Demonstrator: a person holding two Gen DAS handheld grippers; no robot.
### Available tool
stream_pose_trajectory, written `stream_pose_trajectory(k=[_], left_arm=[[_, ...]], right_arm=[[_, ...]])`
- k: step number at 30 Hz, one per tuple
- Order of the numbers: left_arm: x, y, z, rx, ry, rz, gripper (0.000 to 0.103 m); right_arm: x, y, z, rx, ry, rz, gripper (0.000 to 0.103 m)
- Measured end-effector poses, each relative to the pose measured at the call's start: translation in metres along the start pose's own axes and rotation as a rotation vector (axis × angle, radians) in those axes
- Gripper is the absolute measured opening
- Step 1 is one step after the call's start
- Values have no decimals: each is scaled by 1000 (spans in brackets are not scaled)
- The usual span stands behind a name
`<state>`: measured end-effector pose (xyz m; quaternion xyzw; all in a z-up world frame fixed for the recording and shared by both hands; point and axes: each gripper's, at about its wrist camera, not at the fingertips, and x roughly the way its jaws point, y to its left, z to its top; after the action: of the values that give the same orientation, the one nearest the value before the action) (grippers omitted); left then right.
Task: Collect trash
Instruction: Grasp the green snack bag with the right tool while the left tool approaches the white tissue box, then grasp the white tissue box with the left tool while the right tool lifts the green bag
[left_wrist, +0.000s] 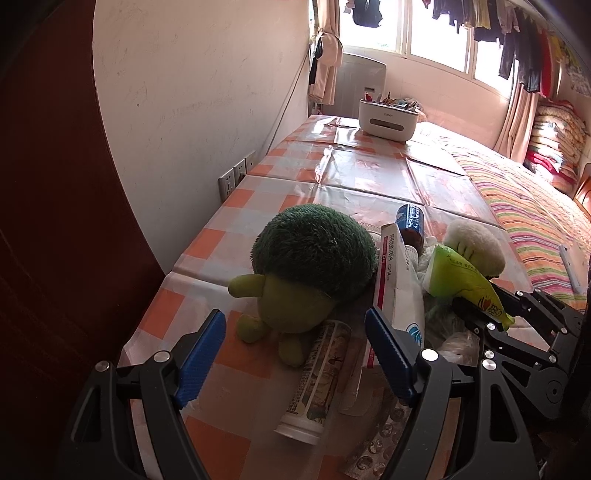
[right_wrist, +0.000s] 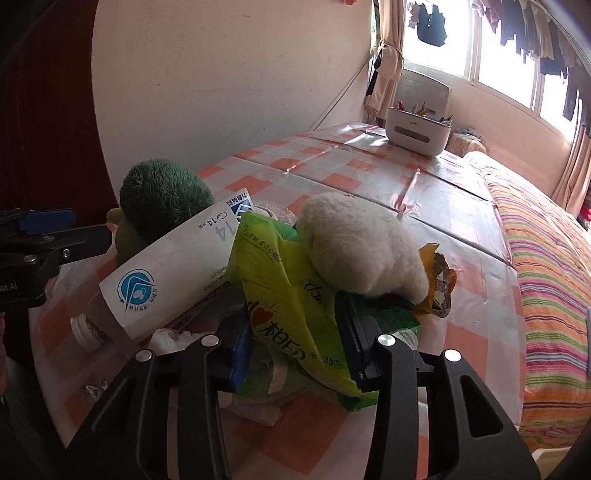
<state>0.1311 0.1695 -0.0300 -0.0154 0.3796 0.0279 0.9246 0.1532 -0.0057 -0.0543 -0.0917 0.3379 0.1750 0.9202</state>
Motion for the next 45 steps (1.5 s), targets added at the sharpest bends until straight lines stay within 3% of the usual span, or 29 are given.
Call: stream_pose_trajectory(k=[6, 12, 20, 25, 27, 29, 34, 39, 45], left_arm=[[-3, -5, 3, 4, -4, -30, 75], [7, -23, 6, 47, 23, -52, 75], [38, -46, 12, 55, 156, -161, 75], [55, -54, 13, 22, 183, -163, 75], [58, -54, 14, -3, 178, -163, 69], [62, -57, 15, -3, 193, -202, 46], [54, -66, 16, 9, 127, -170, 41], [28, -73, 22, 43, -21, -139, 40], [5, -79, 30, 25, -111, -173, 40]], right_arm=[[-24, -16, 2, 88, -46, 126, 21], [-47, -30, 1, 160, -103, 192, 20], [-68, -40, 1, 175, -164, 178, 20], [-75, -48, -3, 184, -175, 164, 20], [-79, -51, -4, 194, -182, 155, 20], [-83, -56, -5, 205, -185, 147, 20], [-89, -67, -9, 228, -199, 125, 20], [-95, -77, -12, 242, -220, 100, 20], [-104, -85, -15, 250, -243, 67, 20]])
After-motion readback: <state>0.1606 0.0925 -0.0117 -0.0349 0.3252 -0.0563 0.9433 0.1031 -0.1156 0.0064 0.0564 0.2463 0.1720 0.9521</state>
